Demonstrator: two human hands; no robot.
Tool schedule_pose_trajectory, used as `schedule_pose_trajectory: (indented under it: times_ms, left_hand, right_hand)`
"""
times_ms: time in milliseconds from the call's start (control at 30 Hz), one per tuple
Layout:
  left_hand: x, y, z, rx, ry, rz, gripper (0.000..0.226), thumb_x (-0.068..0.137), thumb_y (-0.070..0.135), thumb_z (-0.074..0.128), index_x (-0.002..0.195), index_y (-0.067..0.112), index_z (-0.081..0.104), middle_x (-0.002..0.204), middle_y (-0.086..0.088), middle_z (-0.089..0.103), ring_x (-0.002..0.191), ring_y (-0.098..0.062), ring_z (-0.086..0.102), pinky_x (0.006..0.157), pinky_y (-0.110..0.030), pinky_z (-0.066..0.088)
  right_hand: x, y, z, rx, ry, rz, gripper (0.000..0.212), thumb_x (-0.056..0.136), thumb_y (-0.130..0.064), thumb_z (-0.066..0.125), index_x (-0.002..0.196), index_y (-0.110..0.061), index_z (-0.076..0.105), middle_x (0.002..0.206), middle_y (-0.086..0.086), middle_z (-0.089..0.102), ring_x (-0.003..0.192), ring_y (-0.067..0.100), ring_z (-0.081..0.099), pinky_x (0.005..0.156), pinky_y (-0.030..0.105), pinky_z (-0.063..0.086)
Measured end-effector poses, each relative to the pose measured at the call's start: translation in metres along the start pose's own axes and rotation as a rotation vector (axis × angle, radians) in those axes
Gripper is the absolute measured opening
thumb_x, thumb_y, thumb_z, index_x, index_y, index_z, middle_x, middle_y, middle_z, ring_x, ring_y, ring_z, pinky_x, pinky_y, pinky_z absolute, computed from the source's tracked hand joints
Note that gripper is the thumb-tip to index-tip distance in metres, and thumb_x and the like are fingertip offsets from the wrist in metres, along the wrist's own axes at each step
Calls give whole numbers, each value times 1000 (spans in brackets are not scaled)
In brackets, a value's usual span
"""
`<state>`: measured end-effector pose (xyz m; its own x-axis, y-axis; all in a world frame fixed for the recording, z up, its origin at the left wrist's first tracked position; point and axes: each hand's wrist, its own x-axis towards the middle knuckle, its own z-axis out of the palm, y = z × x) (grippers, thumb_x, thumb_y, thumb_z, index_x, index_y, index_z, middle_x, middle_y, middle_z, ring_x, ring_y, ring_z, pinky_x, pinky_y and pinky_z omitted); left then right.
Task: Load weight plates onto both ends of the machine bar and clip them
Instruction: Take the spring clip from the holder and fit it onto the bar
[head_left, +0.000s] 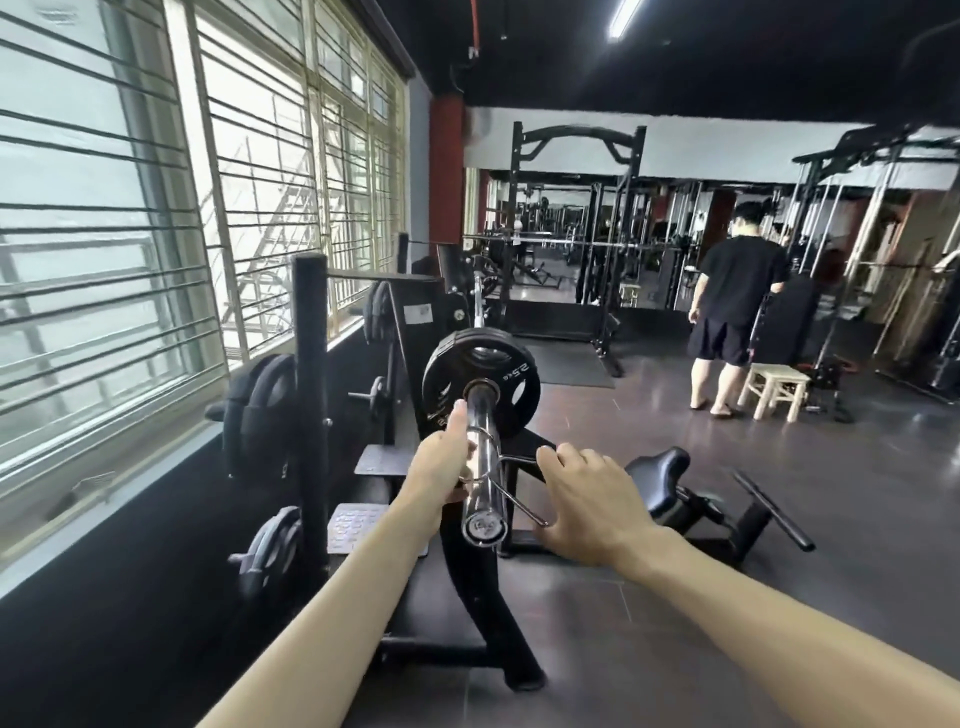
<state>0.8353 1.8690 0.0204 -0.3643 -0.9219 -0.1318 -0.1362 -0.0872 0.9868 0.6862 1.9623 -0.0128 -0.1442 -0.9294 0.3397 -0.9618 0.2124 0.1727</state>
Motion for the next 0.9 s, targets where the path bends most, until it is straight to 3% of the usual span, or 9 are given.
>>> schedule_pose_trajectory:
  times_ms: [100, 167, 233, 333, 400, 500, 567, 667, 900]
  left_hand:
    - [-12, -21, -9, 110, -94, -78, 66, 97, 68, 36, 104, 8, 63, 99, -1, 65, 85, -11, 59, 62, -24, 40]
    - [-13, -37, -15, 99, -179, -177, 78, 89, 76, 40, 127, 10, 60, 117, -5, 67, 105, -20, 65, 72, -30, 53]
    - [-17, -50, -21, 126, -286, -248, 74, 91, 73, 40, 129, 14, 61, 112, -7, 71, 102, -25, 71, 72, -34, 61]
    - [-19, -61, -21, 164, -440, -314, 78, 91, 77, 33, 133, 16, 57, 105, -11, 77, 89, -26, 77, 64, -33, 63]
    - [-16, -63, -19, 120, -481, -338, 78, 92, 77, 32, 133, 14, 55, 98, -12, 78, 84, -26, 78, 64, -34, 63]
    - [-3, -66, -19, 54, -486, -365, 72, 92, 70, 39, 125, 10, 61, 84, -9, 73, 79, -25, 73, 81, -41, 63]
    - [2, -69, -17, 30, -509, -373, 64, 91, 66, 43, 116, 10, 64, 76, -8, 69, 80, -25, 70, 83, -42, 62]
    - [6, -74, -14, 18, -473, -350, 58, 95, 61, 44, 107, 8, 63, 75, -10, 69, 80, -28, 69, 80, -43, 63]
    - [9, -79, -10, 37, -457, -271, 59, 99, 59, 41, 101, 6, 67, 78, -10, 71, 78, -25, 71, 89, -44, 60]
  right_hand:
    - [-23, -9, 1, 10, 9, -13, 49, 80, -52, 61, 115, -20, 47, 108, 2, 57, 99, 28, 57, 85, 36, 44]
    - [-38, -9, 3, 28, 5, -12, 44, 78, -41, 62, 115, -19, 48, 105, 1, 57, 96, 28, 57, 80, 33, 41]
    - [-50, -9, 9, -34, -26, -45, 46, 70, -33, 69, 109, -19, 52, 99, 1, 58, 90, 28, 59, 75, 34, 43]
    - [-59, -7, 20, -99, 8, -39, 63, 38, -29, 84, 91, -19, 52, 76, 2, 58, 65, 26, 59, 54, 34, 47]
    - [-57, -7, 25, -97, 61, -26, 69, 33, -26, 85, 89, -20, 45, 73, 2, 56, 60, 26, 57, 50, 35, 45]
    - [-51, -4, 32, -92, 103, -37, 69, 36, -23, 86, 89, -20, 42, 74, 3, 55, 62, 27, 56, 52, 36, 45]
    - [-49, -2, 40, -94, 121, -36, 70, 37, -24, 88, 90, -20, 42, 76, 3, 55, 63, 28, 56, 53, 37, 46]
    - [-45, 3, 52, -96, 147, -30, 69, 38, -25, 90, 89, -18, 45, 77, 4, 55, 65, 28, 55, 54, 39, 46]
    - [-36, 11, 70, -153, 244, -40, 50, 50, -19, 87, 88, -14, 55, 78, 5, 53, 66, 29, 52, 57, 40, 47]
